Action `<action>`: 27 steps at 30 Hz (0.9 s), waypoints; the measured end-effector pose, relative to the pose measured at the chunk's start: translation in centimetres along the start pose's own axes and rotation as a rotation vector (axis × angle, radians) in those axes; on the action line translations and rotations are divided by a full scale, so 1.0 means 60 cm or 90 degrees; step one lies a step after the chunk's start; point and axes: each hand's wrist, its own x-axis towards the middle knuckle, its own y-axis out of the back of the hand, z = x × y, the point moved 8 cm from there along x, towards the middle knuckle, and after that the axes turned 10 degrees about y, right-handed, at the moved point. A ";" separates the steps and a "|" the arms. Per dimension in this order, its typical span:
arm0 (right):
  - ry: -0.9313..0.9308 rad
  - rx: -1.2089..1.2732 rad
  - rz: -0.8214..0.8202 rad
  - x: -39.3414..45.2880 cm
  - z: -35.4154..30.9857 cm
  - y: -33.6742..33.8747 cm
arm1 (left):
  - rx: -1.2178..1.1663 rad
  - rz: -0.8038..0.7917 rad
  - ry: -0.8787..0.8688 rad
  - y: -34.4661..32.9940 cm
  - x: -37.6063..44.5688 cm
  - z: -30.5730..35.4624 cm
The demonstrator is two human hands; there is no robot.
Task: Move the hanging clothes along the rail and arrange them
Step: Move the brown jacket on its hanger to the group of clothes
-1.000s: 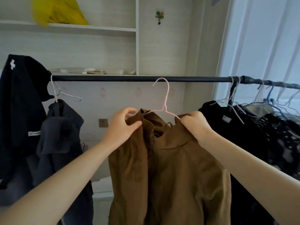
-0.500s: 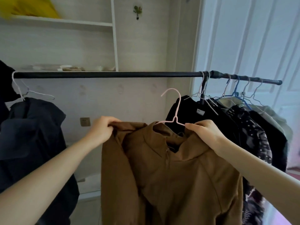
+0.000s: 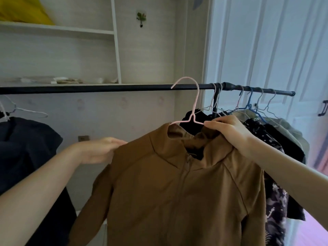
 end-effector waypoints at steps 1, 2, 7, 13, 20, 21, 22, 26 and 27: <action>0.003 -0.004 -0.007 0.002 -0.004 -0.006 | -0.056 -0.014 -0.027 -0.006 -0.008 0.014; 0.004 -0.005 -0.011 0.004 -0.005 -0.011 | -0.097 -0.019 -0.049 -0.008 -0.016 0.027; -0.006 -0.016 0.009 0.013 -0.008 -0.021 | 0.168 -0.007 -0.122 -0.053 -0.043 0.079; 0.056 -0.106 0.005 0.014 -0.026 -0.027 | 0.256 0.273 -0.298 -0.056 -0.047 0.116; 0.109 -0.118 0.022 0.004 -0.032 -0.005 | 0.159 0.433 -0.308 -0.001 -0.040 0.126; 0.120 -0.157 -0.009 -0.001 -0.028 -0.007 | 0.156 0.445 -0.311 0.008 -0.039 0.126; 0.133 -0.209 -0.035 -0.006 -0.022 -0.009 | 0.150 0.448 -0.316 0.015 -0.038 0.126; 0.143 -0.277 -0.030 -0.016 0.003 -0.001 | 0.173 0.428 -0.324 0.024 -0.019 0.141; 0.128 -0.269 -0.015 -0.015 0.008 0.006 | 0.193 0.423 -0.328 0.021 -0.011 0.145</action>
